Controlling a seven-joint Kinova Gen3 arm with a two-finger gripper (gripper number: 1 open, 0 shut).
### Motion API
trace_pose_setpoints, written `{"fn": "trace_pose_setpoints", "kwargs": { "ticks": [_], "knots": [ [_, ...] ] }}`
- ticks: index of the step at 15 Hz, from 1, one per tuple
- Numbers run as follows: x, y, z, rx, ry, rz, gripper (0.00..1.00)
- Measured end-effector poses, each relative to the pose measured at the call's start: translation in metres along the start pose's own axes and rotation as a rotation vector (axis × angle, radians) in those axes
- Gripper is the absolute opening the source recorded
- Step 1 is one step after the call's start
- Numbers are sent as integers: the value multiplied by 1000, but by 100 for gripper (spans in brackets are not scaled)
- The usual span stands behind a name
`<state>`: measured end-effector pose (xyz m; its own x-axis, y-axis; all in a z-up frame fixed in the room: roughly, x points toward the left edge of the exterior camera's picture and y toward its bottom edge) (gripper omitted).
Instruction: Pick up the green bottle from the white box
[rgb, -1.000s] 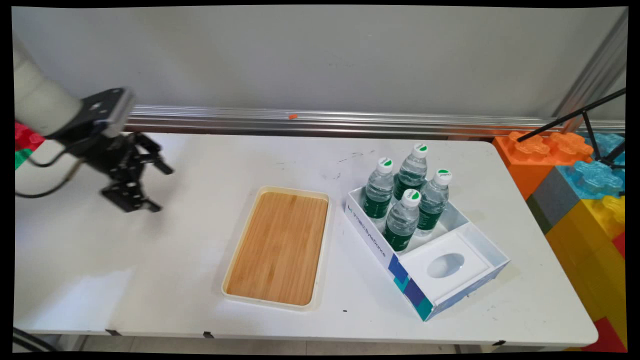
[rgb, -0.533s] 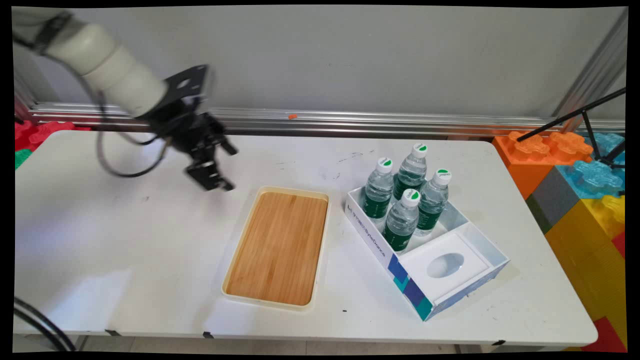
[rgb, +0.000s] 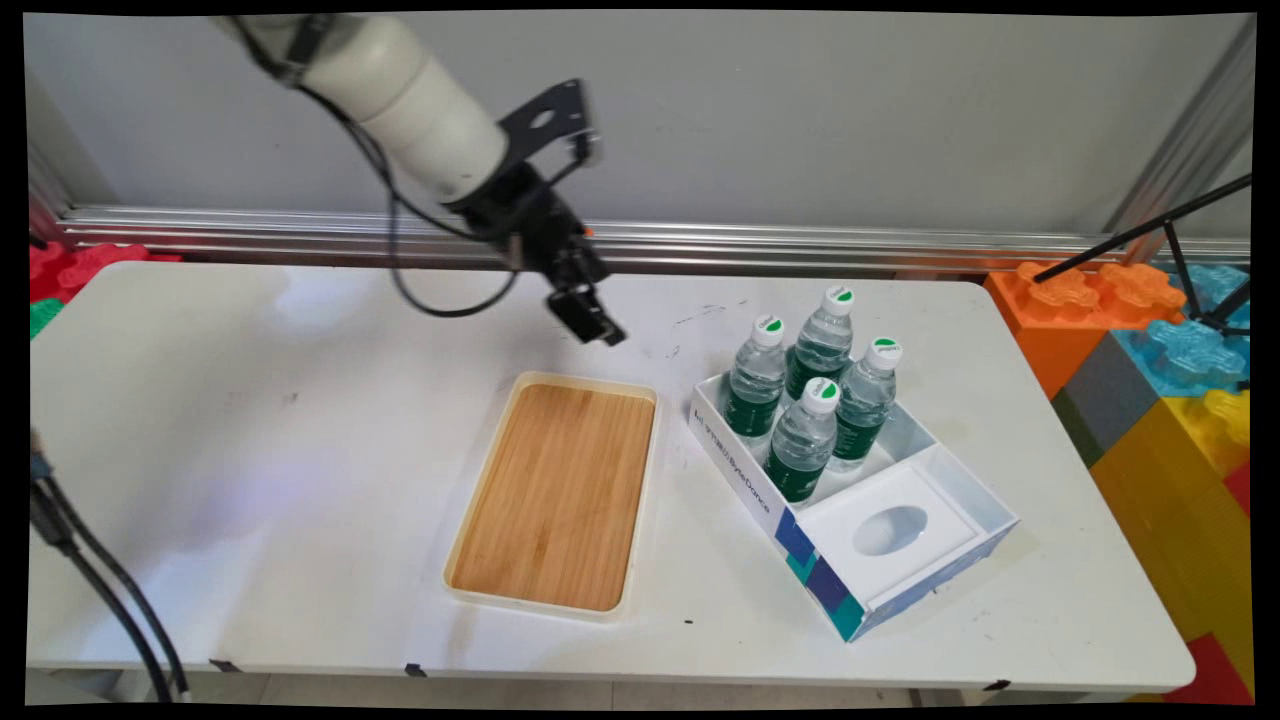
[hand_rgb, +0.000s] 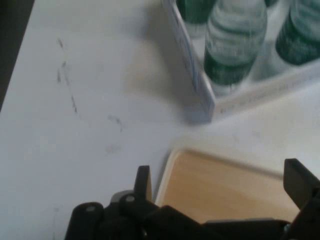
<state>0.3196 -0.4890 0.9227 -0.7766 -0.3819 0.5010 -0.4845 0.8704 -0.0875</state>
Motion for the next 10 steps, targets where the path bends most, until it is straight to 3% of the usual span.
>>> {"fn": "trace_pose_setpoints", "kwargs": {
  "ticks": [6, 10],
  "knots": [
    [43, 6, 46, -36, 57, -30, 100],
    [55, 13, 76, -64, 82, -16, 100]
  ]
}}
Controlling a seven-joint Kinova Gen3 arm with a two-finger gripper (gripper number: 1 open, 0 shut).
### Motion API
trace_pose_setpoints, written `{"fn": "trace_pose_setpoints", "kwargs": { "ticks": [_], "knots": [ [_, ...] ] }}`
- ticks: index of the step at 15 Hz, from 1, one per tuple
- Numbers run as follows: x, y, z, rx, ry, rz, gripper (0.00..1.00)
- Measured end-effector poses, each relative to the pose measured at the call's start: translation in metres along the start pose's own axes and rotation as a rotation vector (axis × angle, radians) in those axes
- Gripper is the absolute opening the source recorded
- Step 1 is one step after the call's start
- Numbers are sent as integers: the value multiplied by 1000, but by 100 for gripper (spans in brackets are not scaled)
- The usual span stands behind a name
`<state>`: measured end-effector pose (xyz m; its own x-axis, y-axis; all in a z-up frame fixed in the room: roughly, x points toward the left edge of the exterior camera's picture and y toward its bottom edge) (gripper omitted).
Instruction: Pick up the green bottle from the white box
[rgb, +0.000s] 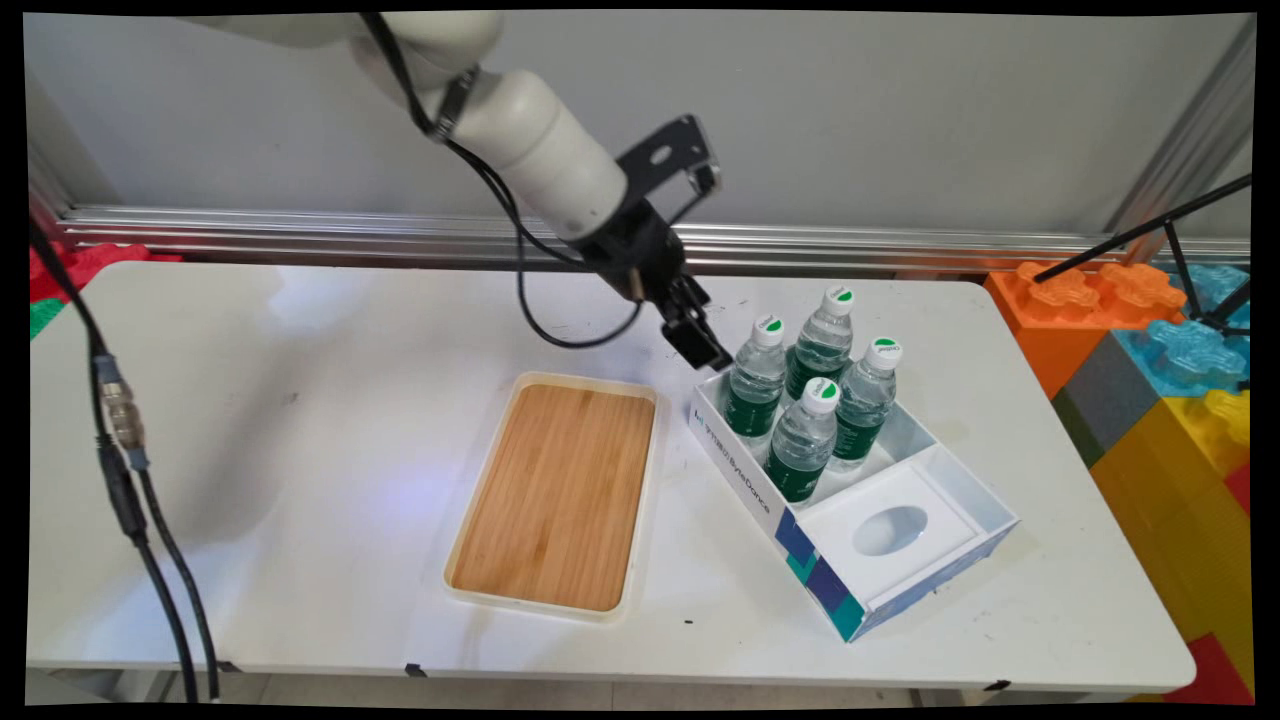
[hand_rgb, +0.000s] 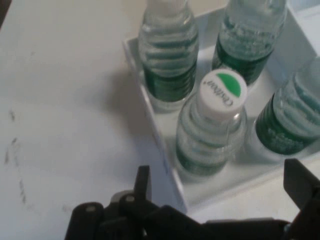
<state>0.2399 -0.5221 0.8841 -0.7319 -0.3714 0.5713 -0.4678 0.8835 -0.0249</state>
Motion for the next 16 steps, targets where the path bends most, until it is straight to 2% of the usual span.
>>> {"fn": "trace_pose_setpoints", "kwargs": {
  "ticks": [5, 14, 15, 16],
  "knots": [
    [4, 1, 38, -14, 22, 35, 100],
    [1, -1, 82, -17, 37, 66, 100],
    [1, -2, 84, -16, 39, 68, 0],
    [1, -2, 85, -15, 40, 70, 0]
  ]
}}
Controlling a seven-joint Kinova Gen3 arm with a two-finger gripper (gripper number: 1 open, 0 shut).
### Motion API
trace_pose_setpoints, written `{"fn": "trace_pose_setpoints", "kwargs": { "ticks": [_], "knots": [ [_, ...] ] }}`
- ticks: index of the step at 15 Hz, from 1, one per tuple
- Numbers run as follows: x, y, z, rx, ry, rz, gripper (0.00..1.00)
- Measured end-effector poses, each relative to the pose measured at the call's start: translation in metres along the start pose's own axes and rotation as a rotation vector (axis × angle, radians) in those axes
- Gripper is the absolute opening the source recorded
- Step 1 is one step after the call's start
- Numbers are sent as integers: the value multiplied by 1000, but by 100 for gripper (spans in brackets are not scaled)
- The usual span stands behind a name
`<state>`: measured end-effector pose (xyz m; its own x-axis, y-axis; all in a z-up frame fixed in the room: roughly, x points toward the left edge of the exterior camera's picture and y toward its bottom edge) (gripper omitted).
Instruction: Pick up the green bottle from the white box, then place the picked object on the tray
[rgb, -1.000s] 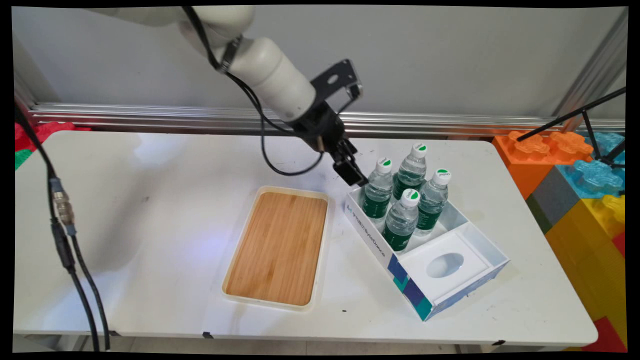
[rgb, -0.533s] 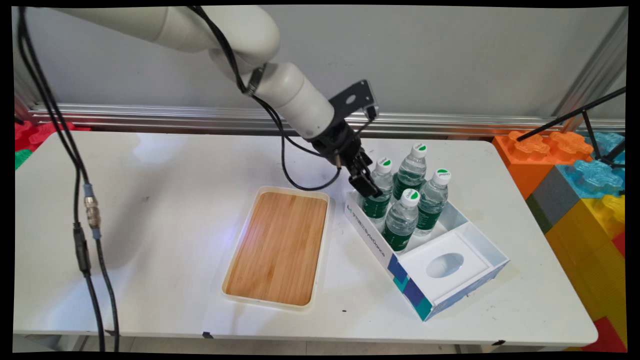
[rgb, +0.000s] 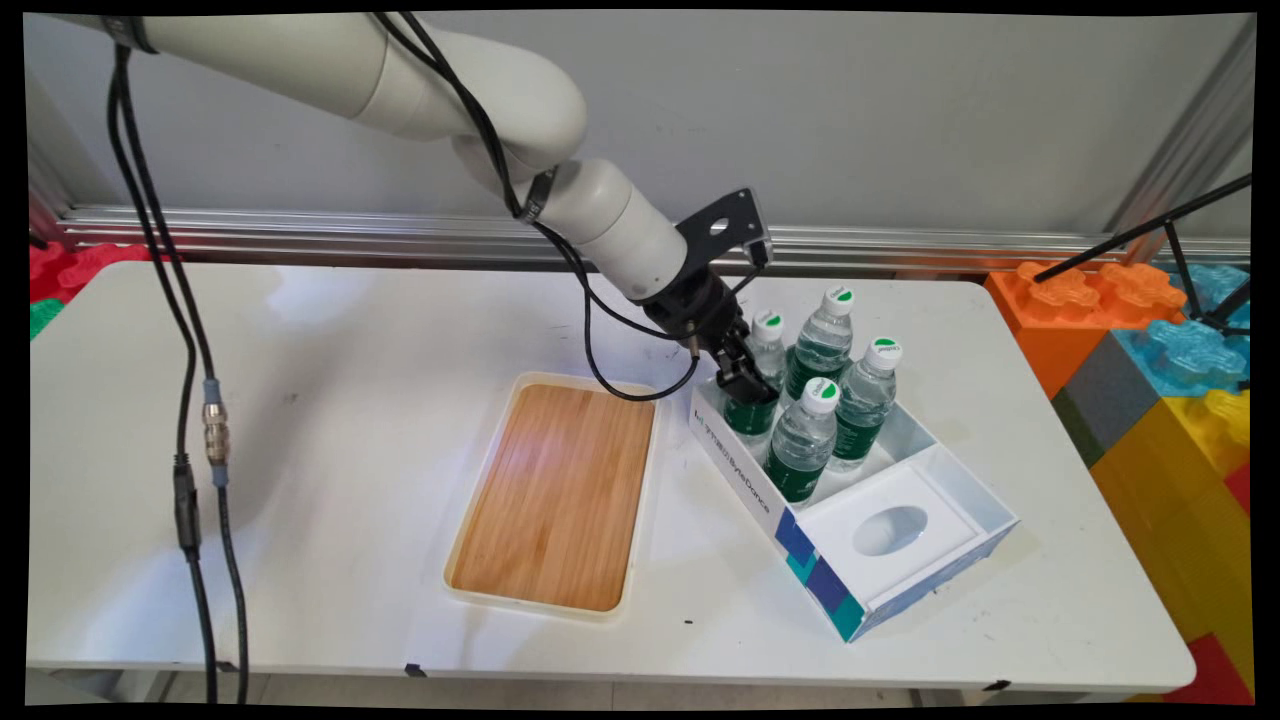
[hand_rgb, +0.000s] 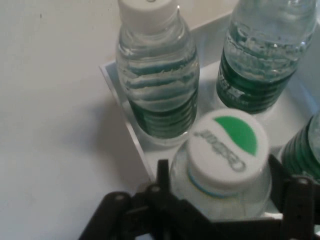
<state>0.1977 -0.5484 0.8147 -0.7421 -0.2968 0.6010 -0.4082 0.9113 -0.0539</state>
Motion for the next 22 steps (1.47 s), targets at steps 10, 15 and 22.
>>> {"fn": "trace_pose_setpoints", "kwargs": {
  "ticks": [10, 15, 22],
  "knots": [
    [-4, 10, -2, -22, 5, -5, 0],
    [11, 9, -28, 5, 18, -16, 0],
    [48, 9, -96, 61, 12, -48, 0]
  ]
}}
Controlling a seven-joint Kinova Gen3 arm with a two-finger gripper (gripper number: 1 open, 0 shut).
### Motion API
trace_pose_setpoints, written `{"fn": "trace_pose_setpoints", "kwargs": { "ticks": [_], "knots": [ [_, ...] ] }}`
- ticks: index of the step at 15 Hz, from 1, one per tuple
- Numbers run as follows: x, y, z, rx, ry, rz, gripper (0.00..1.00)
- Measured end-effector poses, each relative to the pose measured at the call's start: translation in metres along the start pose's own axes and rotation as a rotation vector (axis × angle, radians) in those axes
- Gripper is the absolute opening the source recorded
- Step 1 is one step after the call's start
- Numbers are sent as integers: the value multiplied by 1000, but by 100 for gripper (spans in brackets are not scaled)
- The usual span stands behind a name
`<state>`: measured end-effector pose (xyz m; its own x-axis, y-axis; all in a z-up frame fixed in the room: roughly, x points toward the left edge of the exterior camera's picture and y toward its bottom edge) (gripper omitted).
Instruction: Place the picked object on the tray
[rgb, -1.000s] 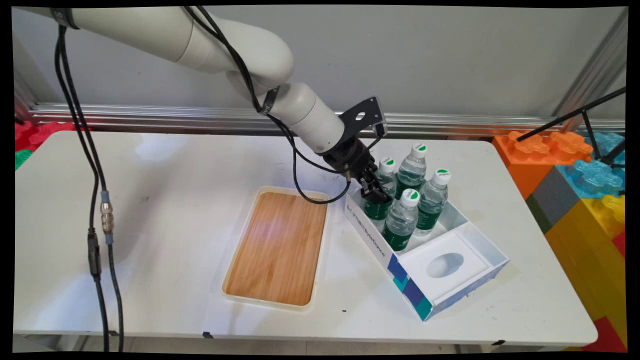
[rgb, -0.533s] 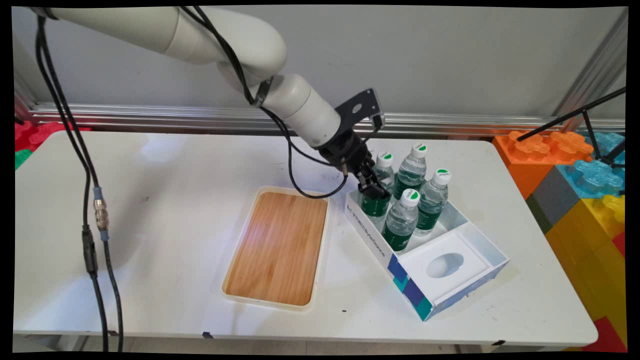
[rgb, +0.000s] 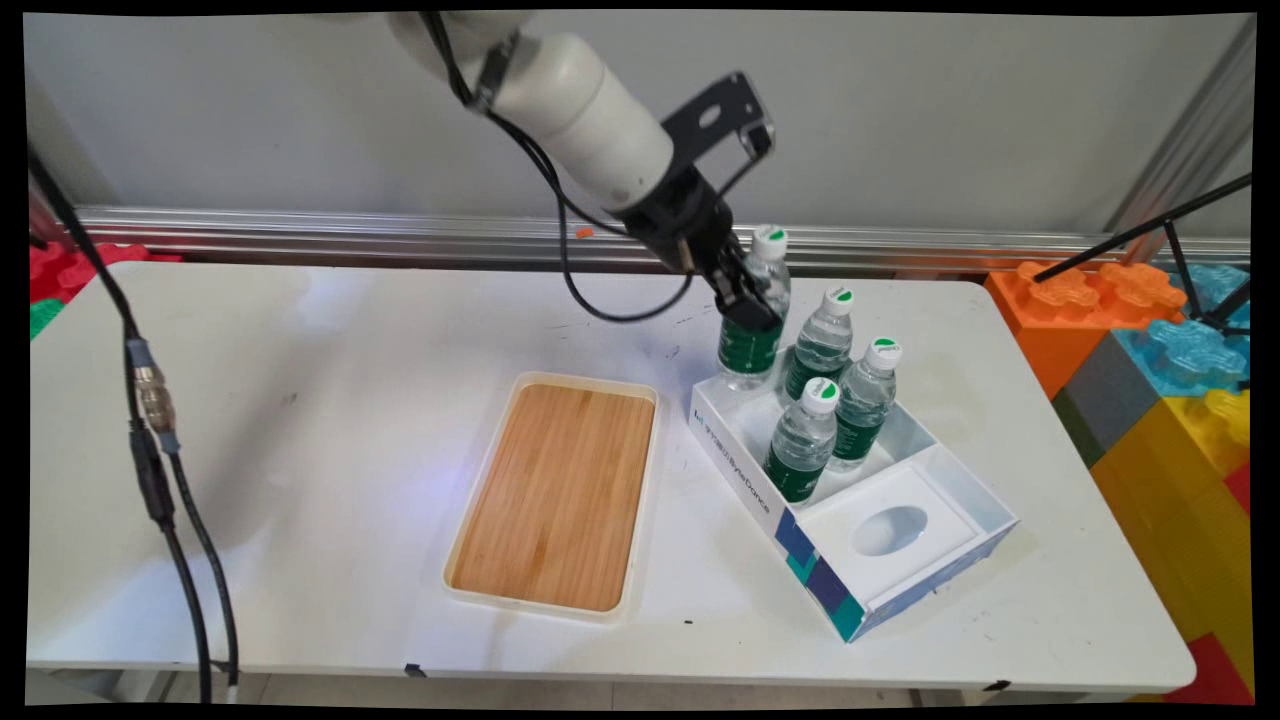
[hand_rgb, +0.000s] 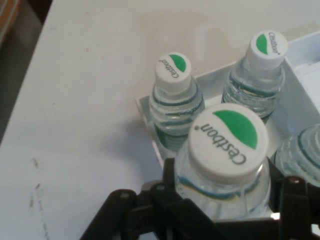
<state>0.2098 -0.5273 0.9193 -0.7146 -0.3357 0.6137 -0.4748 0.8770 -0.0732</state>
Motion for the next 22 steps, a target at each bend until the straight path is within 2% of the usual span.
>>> {"fn": "trace_pose_setpoints", "kwargs": {
  "ticks": [3, 5, 9, 11, 15, 19, 22],
  "knots": [
    [1, -1, -32, 26, -25, -21, 0],
    [-8, -2, -55, 46, -47, -27, 0],
    [-47, -2, -89, 55, -79, -17, 0],
    [-78, -2, -96, 45, -78, -4, 0],
    [-123, -1, -86, 30, -62, 15, 0],
    [-151, -6, -61, 34, -34, 29, 0],
    [-164, -10, -44, 41, -18, 31, 0]
  ]
}}
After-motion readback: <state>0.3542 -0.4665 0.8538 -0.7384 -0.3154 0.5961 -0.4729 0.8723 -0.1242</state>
